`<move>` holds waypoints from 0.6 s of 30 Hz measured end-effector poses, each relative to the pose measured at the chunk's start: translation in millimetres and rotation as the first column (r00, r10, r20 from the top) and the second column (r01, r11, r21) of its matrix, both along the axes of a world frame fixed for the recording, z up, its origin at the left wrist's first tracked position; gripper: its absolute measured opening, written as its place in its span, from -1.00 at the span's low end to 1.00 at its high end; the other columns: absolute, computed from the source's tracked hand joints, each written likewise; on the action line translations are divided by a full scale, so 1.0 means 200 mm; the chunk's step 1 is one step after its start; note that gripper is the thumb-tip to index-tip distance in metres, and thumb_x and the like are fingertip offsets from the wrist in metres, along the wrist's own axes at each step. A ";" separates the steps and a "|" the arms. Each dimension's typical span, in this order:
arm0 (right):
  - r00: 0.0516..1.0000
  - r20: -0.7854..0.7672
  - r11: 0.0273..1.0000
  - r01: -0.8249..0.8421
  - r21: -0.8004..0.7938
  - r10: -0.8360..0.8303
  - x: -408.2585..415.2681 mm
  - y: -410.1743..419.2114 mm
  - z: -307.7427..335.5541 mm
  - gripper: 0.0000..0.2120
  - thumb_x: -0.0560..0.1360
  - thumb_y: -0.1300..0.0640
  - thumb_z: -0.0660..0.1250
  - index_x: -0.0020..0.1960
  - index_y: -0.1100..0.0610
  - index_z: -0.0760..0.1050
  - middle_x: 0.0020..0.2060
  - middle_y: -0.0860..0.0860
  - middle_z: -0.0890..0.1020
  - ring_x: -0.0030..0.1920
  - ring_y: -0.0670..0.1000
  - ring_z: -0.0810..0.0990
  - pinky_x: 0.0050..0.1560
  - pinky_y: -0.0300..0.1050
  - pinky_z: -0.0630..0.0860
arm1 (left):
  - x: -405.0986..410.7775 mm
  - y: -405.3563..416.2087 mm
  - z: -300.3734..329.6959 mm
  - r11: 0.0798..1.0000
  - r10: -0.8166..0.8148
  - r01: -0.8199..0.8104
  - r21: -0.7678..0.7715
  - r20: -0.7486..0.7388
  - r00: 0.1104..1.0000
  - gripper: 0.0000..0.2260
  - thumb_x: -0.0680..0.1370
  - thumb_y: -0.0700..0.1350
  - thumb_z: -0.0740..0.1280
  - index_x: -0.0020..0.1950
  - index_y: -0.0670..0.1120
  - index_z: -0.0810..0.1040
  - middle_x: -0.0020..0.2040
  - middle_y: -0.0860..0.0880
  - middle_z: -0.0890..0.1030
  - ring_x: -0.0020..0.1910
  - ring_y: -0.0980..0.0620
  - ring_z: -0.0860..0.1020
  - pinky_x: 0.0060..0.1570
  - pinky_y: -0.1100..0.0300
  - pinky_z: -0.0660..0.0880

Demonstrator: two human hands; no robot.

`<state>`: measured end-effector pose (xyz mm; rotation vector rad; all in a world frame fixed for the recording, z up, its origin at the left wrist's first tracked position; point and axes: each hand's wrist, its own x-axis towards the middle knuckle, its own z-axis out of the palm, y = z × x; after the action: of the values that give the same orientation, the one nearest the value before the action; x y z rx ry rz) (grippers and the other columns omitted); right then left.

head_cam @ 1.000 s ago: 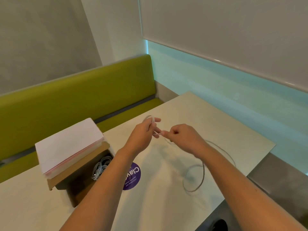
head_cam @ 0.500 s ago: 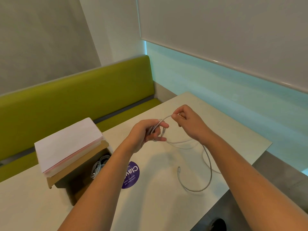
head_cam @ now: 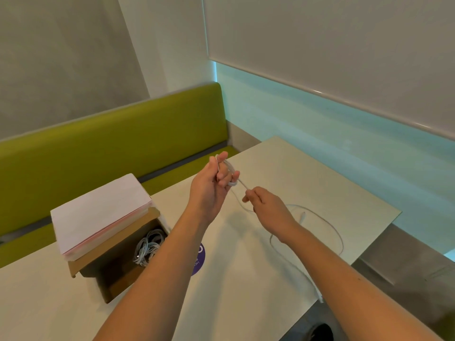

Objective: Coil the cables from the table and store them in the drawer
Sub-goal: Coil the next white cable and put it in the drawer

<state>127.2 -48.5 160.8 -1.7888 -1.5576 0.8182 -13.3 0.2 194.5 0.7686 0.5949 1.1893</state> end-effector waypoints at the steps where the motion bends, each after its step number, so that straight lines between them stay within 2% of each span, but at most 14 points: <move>1: 1.000 0.013 1.000 0.001 -0.023 -0.001 0.00 -0.01 0.00 -0.65 0.65 -0.13 0.04 -0.03 0.01 0.54 -0.27 -0.14 0.50 -0.17 -0.01 0.51 -0.13 -0.04 0.44 | 0.01 0.00 0.00 0.999 0.047 -0.046 0.025 -0.045 0.998 -0.71 0.72 -0.06 0.01 0.22 -0.18 0.44 -0.40 0.02 0.36 -0.45 0.11 0.32 0.05 0.14 0.58; 3: 1.000 -0.022 0.999 -0.014 -0.053 0.013 0.00 -0.02 0.01 -0.61 0.64 -0.16 0.04 -0.08 0.01 0.53 -0.28 -0.14 0.50 -0.23 -0.03 0.49 -0.14 -0.02 0.48 | 0.02 0.00 0.00 0.992 0.114 -0.105 0.075 -0.129 0.985 -0.70 0.72 -0.06 0.01 0.27 -0.17 0.44 -0.32 -0.02 0.54 -0.42 0.08 0.43 0.16 0.07 0.57; 5: 0.998 -0.048 0.996 -0.037 -0.076 0.034 0.00 -0.02 0.02 -0.64 0.65 -0.14 0.04 -0.01 -0.02 0.55 -0.22 -0.16 0.51 -0.22 -0.09 0.48 -0.16 -0.08 0.47 | 0.03 0.00 0.00 0.981 0.161 -0.126 0.148 -0.254 0.954 -0.69 0.72 -0.03 0.01 0.31 -0.12 0.43 -0.12 -0.03 0.69 -0.36 0.05 0.57 0.17 0.07 0.55; 7: 0.998 -0.042 0.994 -0.042 -0.099 0.038 0.01 -0.02 0.02 -0.70 0.65 -0.11 0.06 0.08 0.00 0.52 -0.09 -0.11 0.56 -0.14 -0.07 0.49 -0.18 -0.14 0.41 | 0.04 -0.01 -0.02 0.967 0.199 -0.118 0.227 -0.382 0.903 -0.71 0.72 0.02 0.00 0.30 0.01 0.44 0.07 0.00 0.69 -0.25 0.03 0.65 0.21 0.07 0.49; 9: 0.999 -0.050 0.991 -0.026 -0.134 0.019 0.02 -0.02 0.04 -0.71 0.64 -0.12 0.10 0.07 0.07 0.46 -0.11 -0.03 0.58 -0.16 -0.03 0.49 -0.20 -0.14 0.38 | 0.04 -0.01 -0.03 0.953 0.232 -0.101 0.287 -0.474 0.849 -0.74 0.71 0.03 -0.01 0.17 0.13 0.46 0.19 0.00 0.65 -0.18 -0.01 0.68 0.27 0.04 0.41; 11: 0.999 -0.015 0.985 -0.043 -0.165 0.041 0.03 -0.02 0.06 -0.68 0.62 -0.16 0.13 0.00 0.10 0.44 -0.20 -0.02 0.56 -0.21 -0.03 0.48 -0.22 -0.13 0.36 | 0.03 0.00 -0.05 0.941 0.259 -0.078 0.330 -0.553 0.792 -0.74 0.72 0.01 -0.01 0.13 0.14 0.48 0.21 0.00 0.63 -0.16 -0.03 0.69 0.25 0.06 0.40; 13: 0.996 0.032 0.983 -0.074 -0.168 0.081 0.04 -0.02 0.09 -0.65 0.60 -0.18 0.15 -0.09 0.09 0.46 -0.22 -0.03 0.54 -0.21 -0.03 0.48 -0.21 -0.12 0.36 | 0.04 0.01 -0.08 0.937 0.254 -0.023 0.349 -0.633 0.731 -0.72 0.72 -0.03 0.00 0.24 -0.02 0.48 0.12 0.07 0.65 -0.17 0.00 0.70 0.09 0.14 0.46; 15: 0.994 0.060 0.985 -0.079 -0.153 0.089 0.05 -0.01 0.11 -0.60 0.60 -0.19 0.16 -0.20 0.10 0.45 -0.29 -0.04 0.51 -0.27 -0.03 0.45 -0.24 -0.13 0.34 | 0.04 0.00 -0.11 0.926 0.252 0.057 0.373 -0.723 0.644 -0.71 0.72 -0.04 0.01 0.26 -0.11 0.45 0.07 0.11 0.65 -0.17 0.08 0.69 -0.06 0.24 0.48; 18: 0.995 0.071 0.984 -0.062 -0.169 0.075 0.06 -0.01 0.15 -0.50 0.59 -0.21 0.18 -0.38 0.10 0.30 -0.45 -0.02 0.35 -0.40 -0.01 0.31 -0.34 -0.13 0.22 | 0.04 -0.01 -0.16 0.914 0.250 0.144 0.379 -0.806 0.537 -0.77 0.71 -0.04 0.03 0.12 -0.08 0.44 0.06 0.13 0.64 -0.14 0.18 0.67 -0.10 0.36 0.43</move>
<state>138.9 -49.9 190.4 -1.9141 -1.6505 0.9465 -5.7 -2.7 162.3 1.7585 1.2050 0.9354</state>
